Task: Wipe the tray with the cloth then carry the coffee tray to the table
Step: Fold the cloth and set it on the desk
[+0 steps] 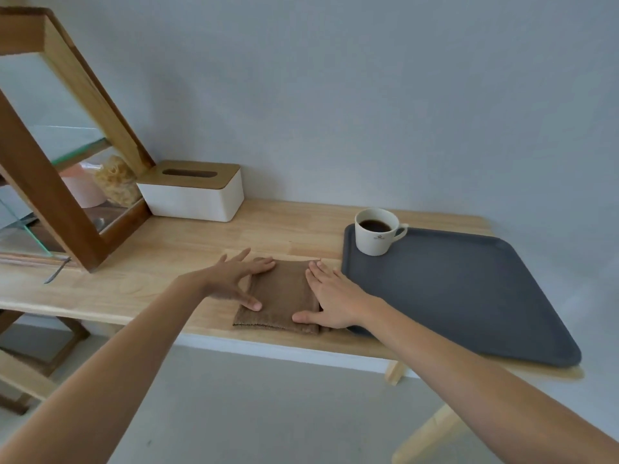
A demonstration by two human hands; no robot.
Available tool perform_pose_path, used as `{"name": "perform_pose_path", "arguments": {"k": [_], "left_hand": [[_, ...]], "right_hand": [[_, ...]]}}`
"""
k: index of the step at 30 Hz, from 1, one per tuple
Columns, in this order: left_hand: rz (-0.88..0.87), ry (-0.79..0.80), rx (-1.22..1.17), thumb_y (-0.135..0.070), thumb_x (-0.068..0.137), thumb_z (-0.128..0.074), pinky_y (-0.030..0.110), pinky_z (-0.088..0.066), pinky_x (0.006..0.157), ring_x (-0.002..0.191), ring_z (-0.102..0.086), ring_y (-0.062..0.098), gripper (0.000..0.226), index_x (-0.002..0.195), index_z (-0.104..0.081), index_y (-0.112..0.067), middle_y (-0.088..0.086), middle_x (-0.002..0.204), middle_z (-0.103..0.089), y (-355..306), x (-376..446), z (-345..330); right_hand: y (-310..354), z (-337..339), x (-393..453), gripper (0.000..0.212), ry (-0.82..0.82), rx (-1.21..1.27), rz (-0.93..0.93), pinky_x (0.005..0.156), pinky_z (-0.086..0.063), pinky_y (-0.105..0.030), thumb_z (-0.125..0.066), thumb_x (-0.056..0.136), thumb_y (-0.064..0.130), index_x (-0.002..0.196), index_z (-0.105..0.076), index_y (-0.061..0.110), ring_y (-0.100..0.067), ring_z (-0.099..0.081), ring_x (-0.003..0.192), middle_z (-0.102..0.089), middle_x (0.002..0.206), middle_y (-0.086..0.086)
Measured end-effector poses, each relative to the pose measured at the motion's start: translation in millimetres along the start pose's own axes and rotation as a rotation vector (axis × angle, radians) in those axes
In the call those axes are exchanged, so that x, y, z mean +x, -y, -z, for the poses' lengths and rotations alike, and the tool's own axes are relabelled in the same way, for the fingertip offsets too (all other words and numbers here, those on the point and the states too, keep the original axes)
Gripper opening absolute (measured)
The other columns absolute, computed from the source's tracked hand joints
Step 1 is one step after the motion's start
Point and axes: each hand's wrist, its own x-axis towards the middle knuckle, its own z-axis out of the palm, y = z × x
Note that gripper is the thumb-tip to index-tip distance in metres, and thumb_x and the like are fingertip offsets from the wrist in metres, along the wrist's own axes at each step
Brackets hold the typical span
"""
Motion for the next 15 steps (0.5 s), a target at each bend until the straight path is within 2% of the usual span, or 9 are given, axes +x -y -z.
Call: {"name": "perform_pose_path", "arguments": {"k": [2, 4, 5, 7, 9, 10, 12, 15], "left_hand": [[0.033, 0.055, 0.044, -0.077, 0.051, -0.062, 0.056, 0.015, 0.115, 0.146, 0.02, 0.016, 0.115, 0.147, -0.008, -0.044, -0.021, 0.158, -0.003, -7.9, 0.5, 9.3], [0.058, 0.085, 0.082, -0.078, 0.044, -0.061, 0.057, 0.013, 0.115, 0.146, 0.016, 0.015, 0.122, 0.148, -0.011, -0.04, -0.021, 0.156, 0.001, -22.1, 2.3, 19.5], [0.053, 0.062, 0.041, -0.077, 0.045, -0.062, 0.055, 0.009, 0.117, 0.147, 0.012, 0.014, 0.121, 0.149, -0.013, -0.037, -0.02, 0.155, 0.001, -31.9, 4.7, 24.7], [0.005, -0.067, -0.168, -0.069, 0.056, -0.067, 0.045, -0.007, 0.12, 0.148, -0.005, 0.013, 0.11, 0.149, -0.019, -0.033, -0.014, 0.159, -0.011, -55.6, 14.1, 32.8], [-0.048, -0.227, -0.37, -0.051, 0.075, -0.069, 0.037, -0.021, 0.117, 0.145, -0.021, 0.014, 0.09, 0.149, -0.024, -0.027, -0.007, 0.157, -0.025, -81.9, 31.7, 35.0], [-0.062, -0.276, -0.454, -0.04, 0.083, -0.066, 0.036, -0.024, 0.116, 0.144, -0.025, 0.015, 0.08, 0.149, -0.024, -0.025, -0.005, 0.156, -0.027, -94.6, 43.2, 34.0], [-0.054, -0.313, -0.639, -0.022, 0.091, -0.059, 0.036, -0.028, 0.113, 0.144, -0.026, 0.016, 0.069, 0.149, -0.022, -0.021, -0.002, 0.157, -0.027, -121.3, 66.8, 29.4], [-0.009, -0.355, -0.85, -0.008, 0.092, -0.052, 0.039, -0.032, 0.113, 0.144, -0.028, 0.022, 0.065, 0.149, -0.022, -0.014, 0.005, 0.157, -0.026, -151.1, 100.1, 18.5]], "right_hand": [[1.0, 1.3, -4.9, 0.105, -0.001, 0.031, -0.002, 0.122, 0.0, -0.041, -0.041, 0.082, 0.072, 0.151, -0.001, 0.004, -0.022, 0.009, 0.149, 0.008, 0.162, -0.011], [-2.8, 4.8, -12.9, 0.098, -0.077, 0.166, 0.009, 0.121, -0.005, -0.042, -0.043, 0.084, 0.069, 0.152, -0.008, 0.007, -0.021, -0.003, 0.15, -0.005, 0.162, -0.009], [-8.3, 6.5, -17.4, 0.089, -0.199, 0.29, 0.001, 0.12, -0.011, -0.042, -0.045, 0.087, 0.064, 0.151, -0.016, 0.009, -0.022, -0.014, 0.148, -0.017, 0.161, -0.008], [-26.3, 10.5, -27.9, 0.061, -0.574, 0.516, -0.088, 0.111, -0.031, -0.036, -0.049, 0.094, 0.044, 0.143, -0.034, 0.011, -0.024, -0.037, 0.138, -0.041, 0.149, -0.009], [-52.2, 15.8, -35.5, 0.039, -0.906, 0.643, -0.255, 0.094, -0.042, -0.03, -0.047, 0.097, 0.025, 0.133, -0.044, 0.009, -0.026, -0.052, 0.119, -0.052, 0.134, -0.013], [-67.0, 19.1, -37.2, 0.034, -0.989, 0.704, -0.346, 0.09, -0.042, -0.03, -0.044, 0.098, 0.02, 0.13, -0.046, 0.009, -0.025, -0.053, 0.112, -0.051, 0.13, -0.014], [-96.5, 26.5, -37.4, 0.035, -1.001, 0.817, -0.492, 0.093, -0.038, -0.028, -0.038, 0.099, 0.016, 0.133, -0.043, 0.01, -0.025, -0.051, 0.115, -0.047, 0.134, -0.014], [-131.8, 32.6, -36.4, 0.044, -0.799, 0.934, -0.547, 0.104, -0.031, -0.033, -0.031, 0.101, 0.022, 0.145, -0.031, 0.021, -0.025, -0.038, 0.134, -0.036, 0.15, -0.007]]}}
